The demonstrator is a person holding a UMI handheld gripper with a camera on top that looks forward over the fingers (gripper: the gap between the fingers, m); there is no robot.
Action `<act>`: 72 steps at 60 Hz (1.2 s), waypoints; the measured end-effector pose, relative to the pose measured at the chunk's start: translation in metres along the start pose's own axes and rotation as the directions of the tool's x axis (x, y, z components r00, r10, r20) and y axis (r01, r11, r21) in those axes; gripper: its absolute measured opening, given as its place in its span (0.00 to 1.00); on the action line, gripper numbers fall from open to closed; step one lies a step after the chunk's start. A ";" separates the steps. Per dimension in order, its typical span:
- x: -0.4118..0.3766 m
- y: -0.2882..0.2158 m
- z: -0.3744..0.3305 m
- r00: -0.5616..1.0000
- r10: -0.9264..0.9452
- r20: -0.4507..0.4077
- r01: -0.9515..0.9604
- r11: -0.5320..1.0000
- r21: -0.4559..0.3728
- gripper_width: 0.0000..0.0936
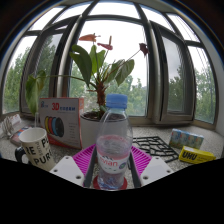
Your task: Pour water
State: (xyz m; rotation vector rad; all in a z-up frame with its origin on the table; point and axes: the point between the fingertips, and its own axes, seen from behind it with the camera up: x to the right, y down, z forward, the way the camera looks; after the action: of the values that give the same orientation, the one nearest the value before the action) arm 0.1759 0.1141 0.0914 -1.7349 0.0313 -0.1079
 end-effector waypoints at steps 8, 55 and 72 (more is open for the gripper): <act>0.003 0.008 -0.011 0.999 -0.007 -0.039 0.004 0.996 -0.084 0.89; -0.050 -0.014 -0.413 0.982 0.005 -0.191 -0.034 0.989 -0.147 0.92; -0.074 0.001 -0.508 0.984 -0.007 -0.178 -0.024 0.985 -0.169 0.91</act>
State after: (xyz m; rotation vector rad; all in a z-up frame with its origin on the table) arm 0.0566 -0.3791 0.1688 -1.8921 0.1840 -0.2604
